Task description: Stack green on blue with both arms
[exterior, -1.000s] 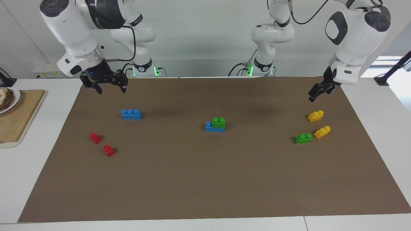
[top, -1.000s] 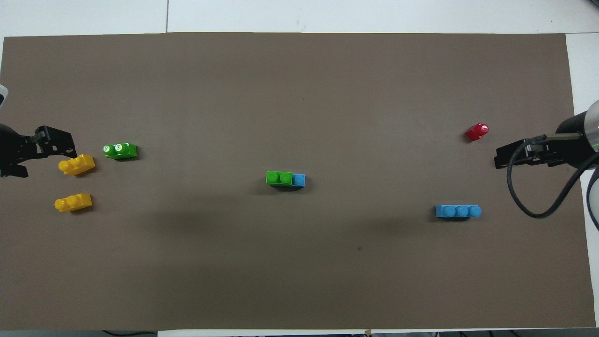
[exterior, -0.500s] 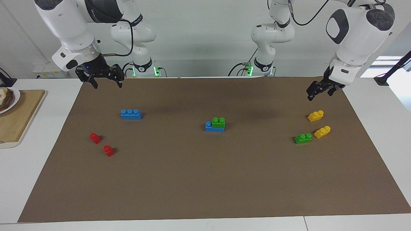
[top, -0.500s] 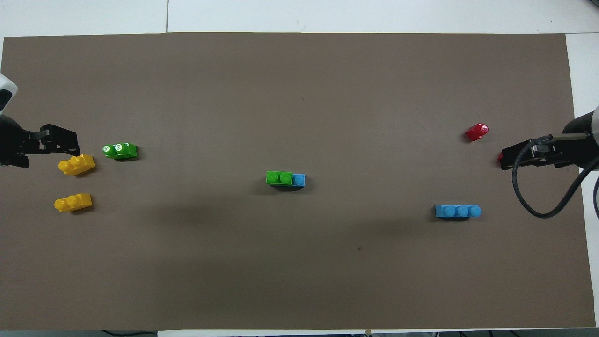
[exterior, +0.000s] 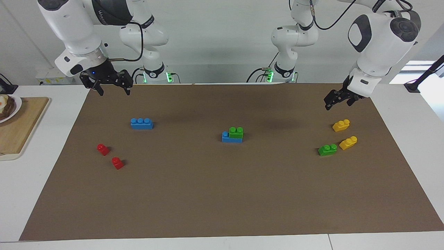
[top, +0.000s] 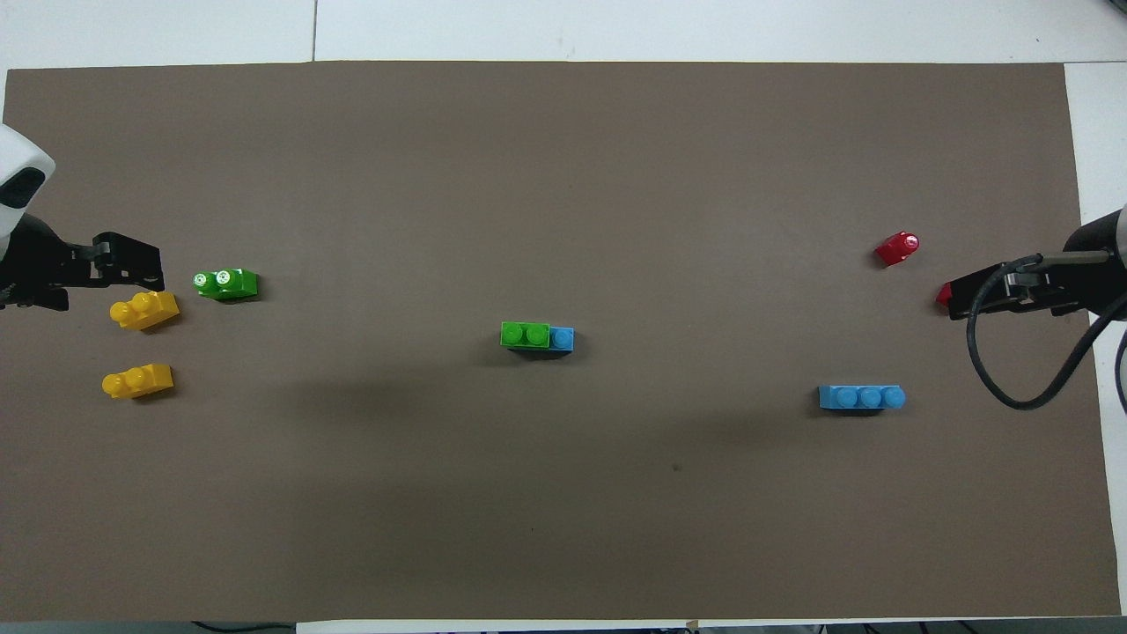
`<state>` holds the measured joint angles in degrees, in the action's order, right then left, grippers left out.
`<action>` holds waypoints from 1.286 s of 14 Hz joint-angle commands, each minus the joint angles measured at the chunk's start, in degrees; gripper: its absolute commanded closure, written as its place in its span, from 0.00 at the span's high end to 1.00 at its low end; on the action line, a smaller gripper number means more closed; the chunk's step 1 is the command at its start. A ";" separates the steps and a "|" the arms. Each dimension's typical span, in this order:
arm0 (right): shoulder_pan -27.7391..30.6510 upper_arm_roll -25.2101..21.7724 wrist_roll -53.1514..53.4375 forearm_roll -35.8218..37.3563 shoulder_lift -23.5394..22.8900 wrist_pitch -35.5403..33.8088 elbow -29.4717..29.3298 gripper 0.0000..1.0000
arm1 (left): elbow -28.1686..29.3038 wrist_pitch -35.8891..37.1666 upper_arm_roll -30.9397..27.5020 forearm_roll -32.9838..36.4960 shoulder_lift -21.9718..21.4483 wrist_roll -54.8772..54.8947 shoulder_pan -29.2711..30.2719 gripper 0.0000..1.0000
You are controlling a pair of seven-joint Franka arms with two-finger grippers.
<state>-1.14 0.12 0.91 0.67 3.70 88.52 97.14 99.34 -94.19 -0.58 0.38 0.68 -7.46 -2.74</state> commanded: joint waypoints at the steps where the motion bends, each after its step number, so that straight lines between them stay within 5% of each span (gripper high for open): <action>1: 0.88 0.67 -1.00 1.09 -0.36 -1.06 -0.90 1.00 | -3.88 3.84 -0.65 -0.73 0.99 2.54 -0.16 1.00; 18: 1.31 0.76 0.05 0.83 -0.01 -0.63 -0.03 1.00 | -7.75 6.03 -0.38 -0.29 0.82 6.85 0.81 1.00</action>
<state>-0.99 0.13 0.92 0.67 3.70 88.52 97.16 93.16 -89.25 -0.99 0.37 0.80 -2.34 -2.41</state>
